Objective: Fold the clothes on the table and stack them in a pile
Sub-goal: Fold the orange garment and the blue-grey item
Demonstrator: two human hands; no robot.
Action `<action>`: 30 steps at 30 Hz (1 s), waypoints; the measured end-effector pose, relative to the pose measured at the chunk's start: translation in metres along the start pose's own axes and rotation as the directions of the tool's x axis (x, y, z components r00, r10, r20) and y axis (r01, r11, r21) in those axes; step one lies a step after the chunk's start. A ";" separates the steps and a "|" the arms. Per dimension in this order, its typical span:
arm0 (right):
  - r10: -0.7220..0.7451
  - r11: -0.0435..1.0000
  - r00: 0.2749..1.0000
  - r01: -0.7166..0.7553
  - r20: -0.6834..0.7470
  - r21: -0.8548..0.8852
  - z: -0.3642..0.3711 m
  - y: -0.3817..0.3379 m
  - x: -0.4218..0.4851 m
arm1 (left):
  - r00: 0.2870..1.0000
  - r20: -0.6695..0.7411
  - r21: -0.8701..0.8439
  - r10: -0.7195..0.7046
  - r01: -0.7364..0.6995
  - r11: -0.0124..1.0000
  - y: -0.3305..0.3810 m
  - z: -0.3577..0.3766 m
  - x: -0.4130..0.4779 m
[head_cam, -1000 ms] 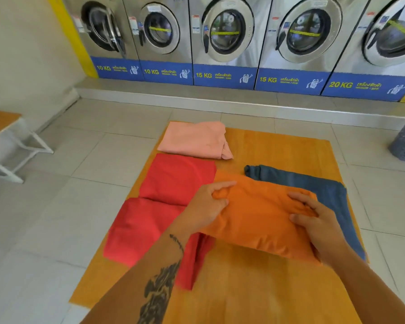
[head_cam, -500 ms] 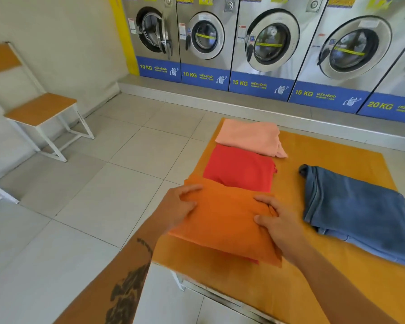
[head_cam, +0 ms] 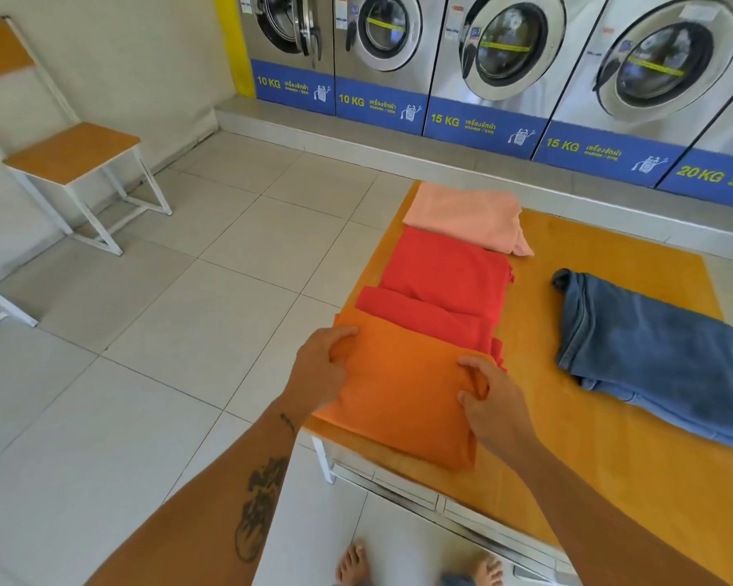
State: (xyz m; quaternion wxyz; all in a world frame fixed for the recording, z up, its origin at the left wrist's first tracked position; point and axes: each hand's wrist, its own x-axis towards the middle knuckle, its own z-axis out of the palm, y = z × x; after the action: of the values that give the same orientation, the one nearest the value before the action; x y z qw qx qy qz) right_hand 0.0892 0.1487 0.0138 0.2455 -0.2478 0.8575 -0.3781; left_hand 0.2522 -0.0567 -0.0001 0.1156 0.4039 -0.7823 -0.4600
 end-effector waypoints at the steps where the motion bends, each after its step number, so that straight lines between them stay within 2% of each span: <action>1: 0.009 1.000 1.000 -0.009 0.006 0.000 -0.003 0.002 0.001 | 1.000 -0.010 0.025 0.015 -0.014 1.000 0.001 0.003 0.002; 4: 0.040 0.999 0.997 -0.042 0.069 0.027 -0.014 0.004 0.002 | 0.998 -0.053 0.107 0.020 -0.015 0.994 0.002 0.007 0.007; 7: 0.025 0.996 0.997 -0.031 0.077 0.083 -0.037 0.009 0.004 | 0.979 -0.204 0.143 -0.003 0.033 0.989 0.012 0.005 0.008; 10: 0.046 0.993 0.997 -0.053 0.066 0.109 -0.068 0.020 0.008 | 0.943 -0.305 0.167 0.134 -0.086 0.982 0.049 0.014 0.008; 13: 0.072 0.985 0.997 -0.077 0.037 0.152 -0.104 0.041 0.015 | 0.920 -0.271 0.128 0.282 -0.255 0.958 0.099 0.046 0.011; 19: 0.125 0.971 0.991 -0.111 -0.053 0.212 -0.202 0.101 0.024 | 0.916 -0.182 0.045 0.357 -0.354 0.934 0.184 0.155 0.016; 25: 0.197 0.955 0.968 -0.154 -0.155 0.253 -0.301 0.169 0.036 | 0.963 -0.035 -0.051 0.267 -0.269 0.962 0.234 0.265 0.016; 30: 0.247 0.953 0.961 -0.217 -0.128 0.212 -0.355 0.206 0.051 | 0.987 0.001 -0.063 0.160 -0.160 0.985 0.257 0.313 0.018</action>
State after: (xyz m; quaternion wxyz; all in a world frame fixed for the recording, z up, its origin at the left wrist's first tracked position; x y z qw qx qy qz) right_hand -0.2148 0.4264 0.0540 0.2451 -0.0903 0.8556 -0.4469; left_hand -0.0676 0.1903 0.0335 0.1624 0.3346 -0.7976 -0.4749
